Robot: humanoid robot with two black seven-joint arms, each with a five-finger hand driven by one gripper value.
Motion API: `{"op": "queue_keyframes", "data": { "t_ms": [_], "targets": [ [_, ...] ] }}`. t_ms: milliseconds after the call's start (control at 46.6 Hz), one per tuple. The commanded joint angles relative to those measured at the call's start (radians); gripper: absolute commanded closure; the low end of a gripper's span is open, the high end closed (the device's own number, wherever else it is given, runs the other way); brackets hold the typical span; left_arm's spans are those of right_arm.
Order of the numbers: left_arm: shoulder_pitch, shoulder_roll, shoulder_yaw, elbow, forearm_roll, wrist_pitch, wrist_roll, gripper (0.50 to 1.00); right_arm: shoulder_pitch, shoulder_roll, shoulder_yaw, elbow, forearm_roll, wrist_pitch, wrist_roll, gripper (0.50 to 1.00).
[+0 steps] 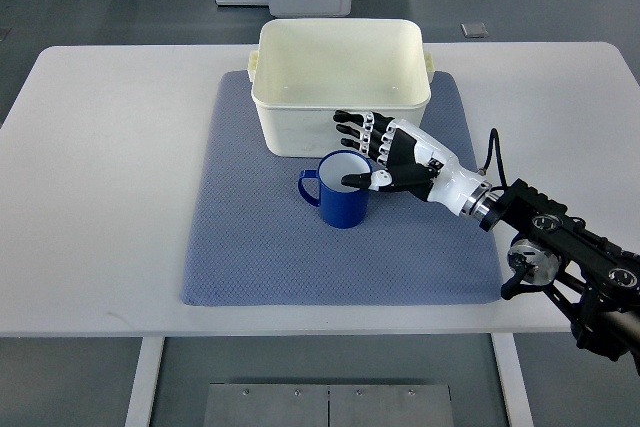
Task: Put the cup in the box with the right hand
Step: 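Close the right hand's fingers around the blue mug body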
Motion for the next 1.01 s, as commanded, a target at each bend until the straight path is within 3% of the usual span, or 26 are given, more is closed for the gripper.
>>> {"op": "queue_keyframes", "data": {
  "t_ms": [0,622,987],
  "targets": [
    [0.000,0.000,0.001,0.000,0.000,0.000,-0.001,0.500,0.000,0.000,-0.007,-0.001,0.000,-0.009,0.003,0.500],
    [0.000,0.000,0.001,0.000,0.000,0.000,-0.001,0.500,0.002,0.000,-0.065,-0.065,-0.003,-0.025,0.040,0.500],
    [0.000,0.000,-0.001,0.000,0.000,0.000,0.001,0.500,0.002,0.002,-0.105,-0.067,-0.003,-0.085,0.060,0.500]
  ]
}}
